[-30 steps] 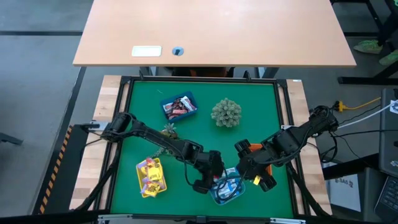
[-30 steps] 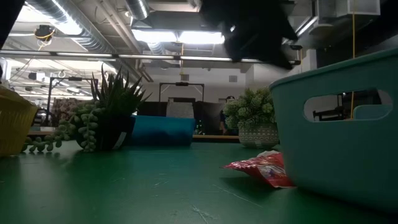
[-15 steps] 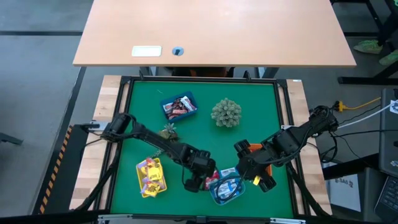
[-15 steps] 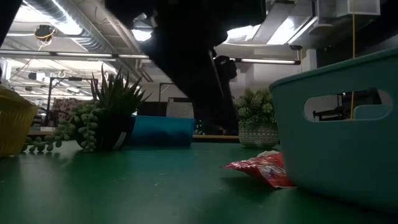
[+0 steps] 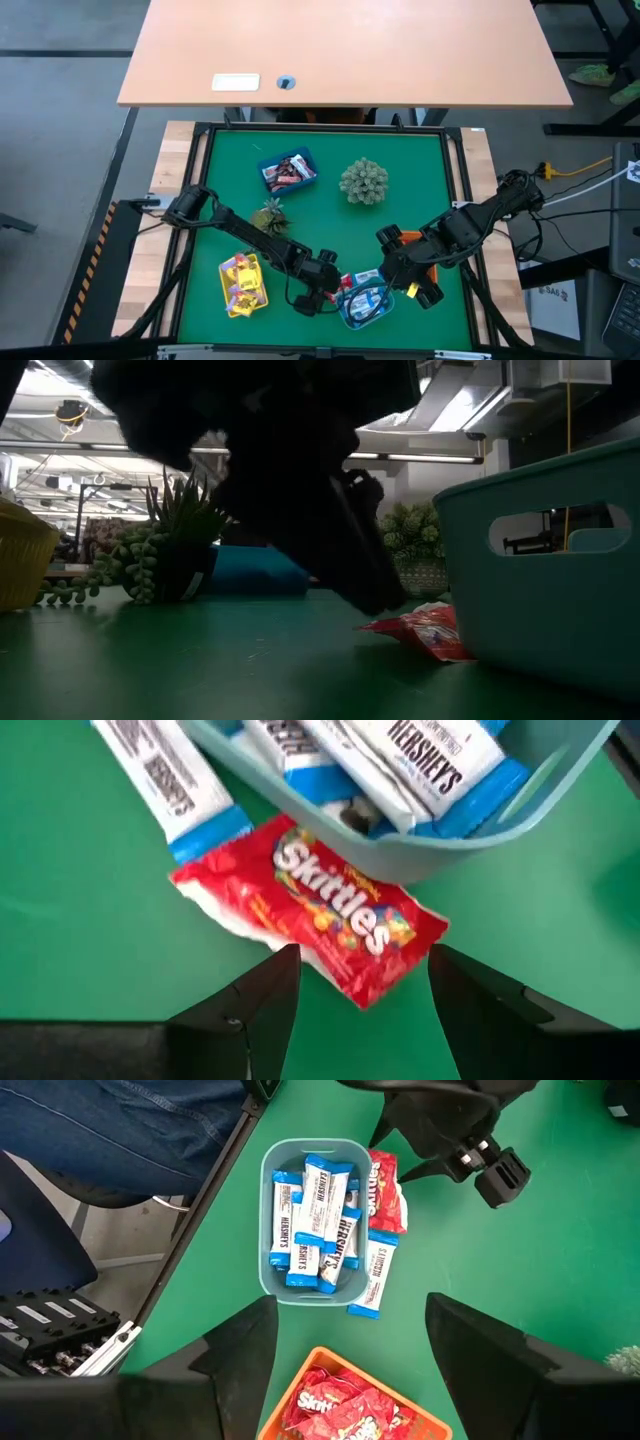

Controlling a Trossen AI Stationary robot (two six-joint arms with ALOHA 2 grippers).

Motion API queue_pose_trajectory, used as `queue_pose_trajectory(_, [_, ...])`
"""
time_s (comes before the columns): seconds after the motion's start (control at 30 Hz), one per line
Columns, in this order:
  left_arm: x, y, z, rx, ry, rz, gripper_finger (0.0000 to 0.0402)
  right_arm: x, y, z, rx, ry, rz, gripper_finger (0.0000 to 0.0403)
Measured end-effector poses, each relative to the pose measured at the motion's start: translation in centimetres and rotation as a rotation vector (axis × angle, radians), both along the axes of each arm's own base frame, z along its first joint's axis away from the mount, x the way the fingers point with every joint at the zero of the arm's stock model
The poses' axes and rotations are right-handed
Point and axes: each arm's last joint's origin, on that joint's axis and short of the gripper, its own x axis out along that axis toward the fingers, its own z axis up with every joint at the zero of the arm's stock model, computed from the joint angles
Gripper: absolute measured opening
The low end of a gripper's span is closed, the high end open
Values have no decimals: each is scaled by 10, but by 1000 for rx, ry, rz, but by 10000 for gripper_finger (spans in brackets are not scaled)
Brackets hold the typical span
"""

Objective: Sort candy
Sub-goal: Put the red candy into the orange bin

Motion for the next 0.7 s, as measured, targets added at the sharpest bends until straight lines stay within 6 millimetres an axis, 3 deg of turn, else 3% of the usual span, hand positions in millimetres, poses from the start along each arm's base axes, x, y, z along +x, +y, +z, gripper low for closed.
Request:
queue_pose_trajectory(0.5, [0,4,-26,-30,-105,-30,206,0,0,0,1,-2,0,253])
queue_pose_trajectory(0.7, [2,9,-27,-70,-97,-49,202,1,1,1,9,-15,0,253])
